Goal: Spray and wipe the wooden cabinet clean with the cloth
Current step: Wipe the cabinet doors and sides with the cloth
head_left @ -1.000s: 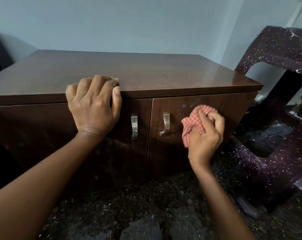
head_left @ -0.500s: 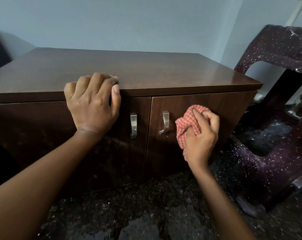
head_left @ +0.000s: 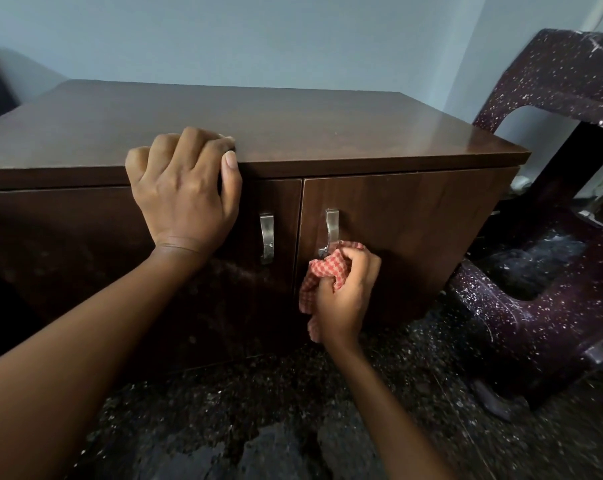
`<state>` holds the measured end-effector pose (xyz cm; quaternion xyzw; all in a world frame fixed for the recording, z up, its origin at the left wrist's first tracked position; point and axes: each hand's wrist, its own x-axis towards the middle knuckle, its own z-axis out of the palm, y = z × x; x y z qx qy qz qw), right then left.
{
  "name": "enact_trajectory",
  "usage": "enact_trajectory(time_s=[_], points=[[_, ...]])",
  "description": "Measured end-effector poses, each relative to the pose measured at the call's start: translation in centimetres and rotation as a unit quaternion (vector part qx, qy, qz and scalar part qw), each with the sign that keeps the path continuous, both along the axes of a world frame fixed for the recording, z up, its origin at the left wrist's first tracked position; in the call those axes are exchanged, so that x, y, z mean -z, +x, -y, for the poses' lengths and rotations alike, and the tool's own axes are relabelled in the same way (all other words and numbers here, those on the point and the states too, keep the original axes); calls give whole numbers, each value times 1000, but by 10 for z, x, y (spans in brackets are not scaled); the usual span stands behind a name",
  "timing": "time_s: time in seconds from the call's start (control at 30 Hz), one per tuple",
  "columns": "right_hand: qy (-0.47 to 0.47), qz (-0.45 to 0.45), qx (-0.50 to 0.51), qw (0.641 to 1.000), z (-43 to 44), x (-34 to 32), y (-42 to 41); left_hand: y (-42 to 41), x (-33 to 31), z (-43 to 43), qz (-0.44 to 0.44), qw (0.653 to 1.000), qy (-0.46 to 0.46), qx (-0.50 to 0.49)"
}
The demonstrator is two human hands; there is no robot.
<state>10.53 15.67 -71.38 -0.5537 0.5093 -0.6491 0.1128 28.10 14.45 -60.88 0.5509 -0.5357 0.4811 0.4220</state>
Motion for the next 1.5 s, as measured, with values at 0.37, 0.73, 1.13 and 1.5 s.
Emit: enact_trajectory(time_s=[0.37, 0.73, 1.13, 1.5], points=[[101, -34, -47, 993, -18, 51, 24, 1, 1, 1, 10, 1000, -9, -4], [-47, 19, 1, 999, -50, -12, 0, 1, -1, 1, 8, 1000, -4, -6], [161, 147, -162, 963, -9, -51, -41, -3, 0, 2, 7, 1000, -5, -19], [88, 44, 7, 995, -41, -17, -29, -1, 1, 1, 10, 1000, -7, -8]])
